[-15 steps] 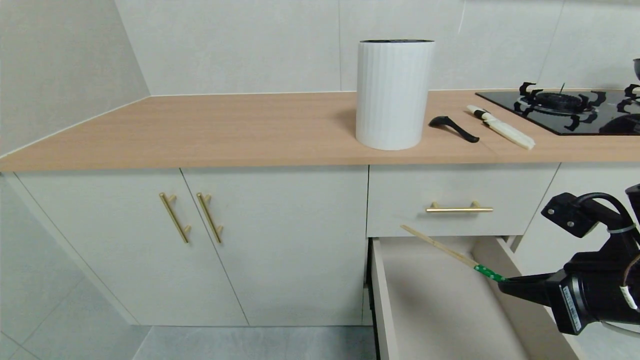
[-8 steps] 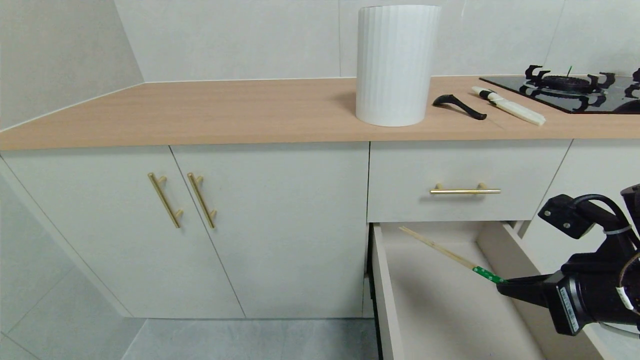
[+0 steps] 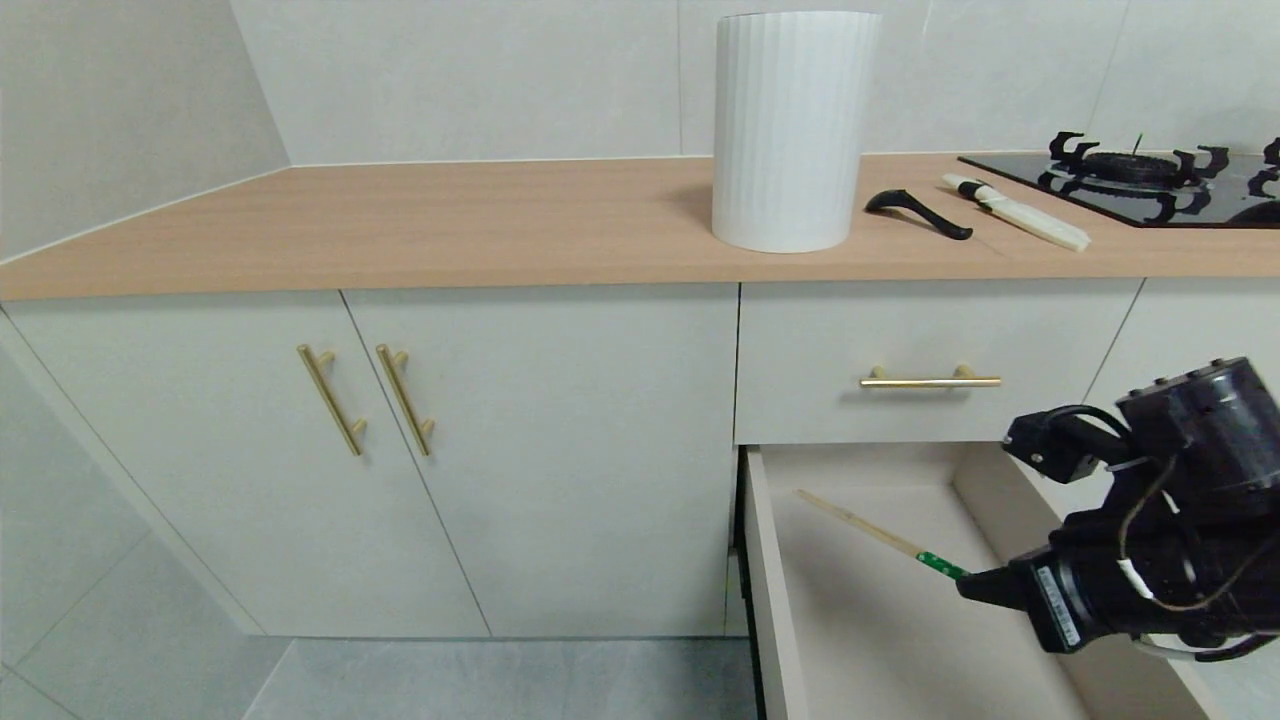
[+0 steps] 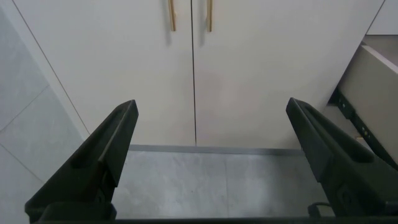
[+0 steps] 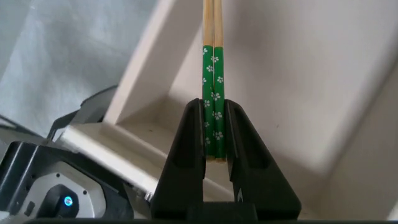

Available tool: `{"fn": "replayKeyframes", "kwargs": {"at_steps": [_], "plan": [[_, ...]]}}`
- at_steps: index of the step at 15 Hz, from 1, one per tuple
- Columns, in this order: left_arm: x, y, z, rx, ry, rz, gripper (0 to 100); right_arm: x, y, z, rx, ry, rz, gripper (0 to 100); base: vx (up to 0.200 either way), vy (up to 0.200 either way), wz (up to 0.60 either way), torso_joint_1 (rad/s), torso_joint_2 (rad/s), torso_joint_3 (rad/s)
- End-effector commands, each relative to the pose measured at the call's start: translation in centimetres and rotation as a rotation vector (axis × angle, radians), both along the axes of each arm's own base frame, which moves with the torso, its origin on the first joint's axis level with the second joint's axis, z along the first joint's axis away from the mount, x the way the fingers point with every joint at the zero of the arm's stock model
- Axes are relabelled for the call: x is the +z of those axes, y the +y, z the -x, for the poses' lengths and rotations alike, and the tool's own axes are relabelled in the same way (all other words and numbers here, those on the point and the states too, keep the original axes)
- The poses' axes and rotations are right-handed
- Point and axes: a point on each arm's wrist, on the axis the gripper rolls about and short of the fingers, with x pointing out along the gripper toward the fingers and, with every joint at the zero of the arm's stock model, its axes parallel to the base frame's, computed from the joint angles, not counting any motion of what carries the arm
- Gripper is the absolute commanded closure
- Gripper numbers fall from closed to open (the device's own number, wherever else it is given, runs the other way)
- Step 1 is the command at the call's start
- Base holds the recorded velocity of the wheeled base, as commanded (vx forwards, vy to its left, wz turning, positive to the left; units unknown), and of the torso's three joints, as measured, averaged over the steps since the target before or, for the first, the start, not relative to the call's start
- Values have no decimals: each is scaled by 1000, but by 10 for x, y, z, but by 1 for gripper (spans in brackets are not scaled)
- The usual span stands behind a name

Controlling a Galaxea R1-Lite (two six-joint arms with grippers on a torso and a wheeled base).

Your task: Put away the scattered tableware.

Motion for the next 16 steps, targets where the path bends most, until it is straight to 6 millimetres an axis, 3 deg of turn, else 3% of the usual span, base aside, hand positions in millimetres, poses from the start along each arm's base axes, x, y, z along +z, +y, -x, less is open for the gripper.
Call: {"fn": "replayKeyframes", "kwargs": {"at_steps": [1, 4, 7, 16], "plan": [[0, 0, 0, 1, 0, 0, 0, -32, 17, -38, -87, 153, 3, 100, 0, 0, 0, 0, 0, 0], [0, 0, 0, 1, 0, 0, 0, -58, 31, -67, -196, 257, -21, 100, 0, 0, 0, 0, 0, 0], [0, 0, 0, 1, 0, 1, 0, -86, 38, -85, -278, 246, -3, 100, 0, 0, 0, 0, 0, 0], [0, 0, 0, 1, 0, 1, 0, -153, 51, -98, -311, 343, 101, 100, 0, 0, 0, 0, 0, 0]]}}
